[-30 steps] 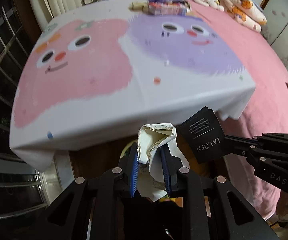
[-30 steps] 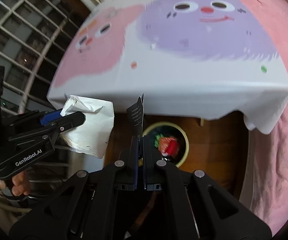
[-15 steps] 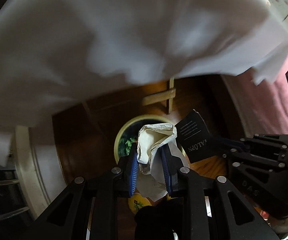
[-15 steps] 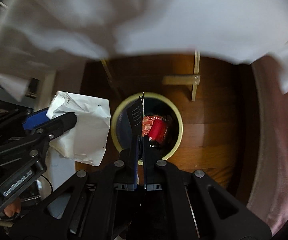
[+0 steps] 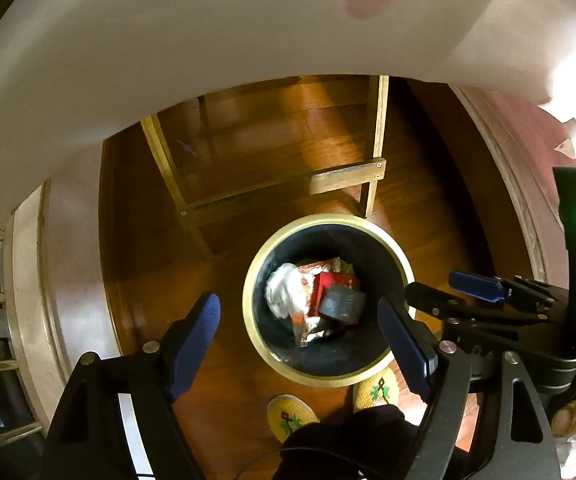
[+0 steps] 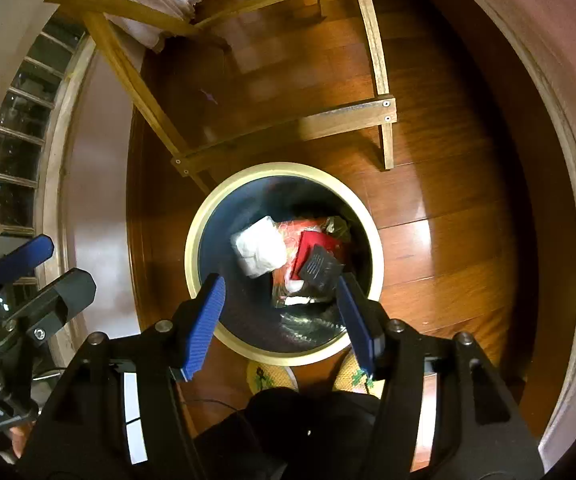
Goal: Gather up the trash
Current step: 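Open both tools over the bin to drop tissue and card, then raise both tools back toward the table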
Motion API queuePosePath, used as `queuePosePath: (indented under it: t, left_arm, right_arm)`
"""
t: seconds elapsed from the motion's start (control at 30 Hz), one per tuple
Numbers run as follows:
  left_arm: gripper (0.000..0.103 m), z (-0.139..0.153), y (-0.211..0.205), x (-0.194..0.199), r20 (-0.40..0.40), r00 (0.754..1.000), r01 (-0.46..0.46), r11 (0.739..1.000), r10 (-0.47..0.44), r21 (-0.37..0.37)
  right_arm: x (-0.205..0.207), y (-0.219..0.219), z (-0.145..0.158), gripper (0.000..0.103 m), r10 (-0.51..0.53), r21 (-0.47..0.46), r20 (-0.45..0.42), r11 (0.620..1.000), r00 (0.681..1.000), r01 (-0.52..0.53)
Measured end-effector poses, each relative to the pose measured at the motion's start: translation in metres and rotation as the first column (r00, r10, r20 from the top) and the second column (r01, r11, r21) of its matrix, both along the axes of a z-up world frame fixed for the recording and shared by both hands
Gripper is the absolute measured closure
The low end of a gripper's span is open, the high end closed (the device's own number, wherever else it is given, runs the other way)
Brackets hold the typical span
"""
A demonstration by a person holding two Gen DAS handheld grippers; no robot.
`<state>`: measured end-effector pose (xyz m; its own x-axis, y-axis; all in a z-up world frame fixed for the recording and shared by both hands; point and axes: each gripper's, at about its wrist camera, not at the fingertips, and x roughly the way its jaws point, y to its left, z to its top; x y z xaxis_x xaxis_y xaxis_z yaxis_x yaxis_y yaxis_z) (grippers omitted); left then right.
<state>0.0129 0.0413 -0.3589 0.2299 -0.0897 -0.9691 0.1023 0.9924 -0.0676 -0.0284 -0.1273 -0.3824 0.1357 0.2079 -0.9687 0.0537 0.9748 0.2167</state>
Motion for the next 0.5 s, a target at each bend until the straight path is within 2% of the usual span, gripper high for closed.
queuePosePath:
  t: [0.13, 0.27, 0.5]
  left_arm:
    - [0.021, 0.006, 0.002, -0.005, 0.017, 1.000, 0.001, 1.000, -0.001, 0.006]
    - [0.021, 0.024, 0.001, -0.011, 0.045, 0.999, -0.006, 1.000, 0.007, -0.007]
    - [0.020, 0.091, 0.000, -0.019, 0.099, 0.995, -0.019, 0.999, 0.021, -0.028]
  right_arm:
    - [-0.002, 0.002, 0.005, 0.048, 0.008, -0.018, 0.007, 1.000, 1.000, -0.008]
    - [-0.006, 0.004, 0.026, 0.048, 0.003, -0.023, 0.015, 1.000, 1.000, -0.002]
    - [-0.011, 0.008, 0.086, 0.048, 0.010, -0.036, 0.052, 0.999, 0.999, -0.008]
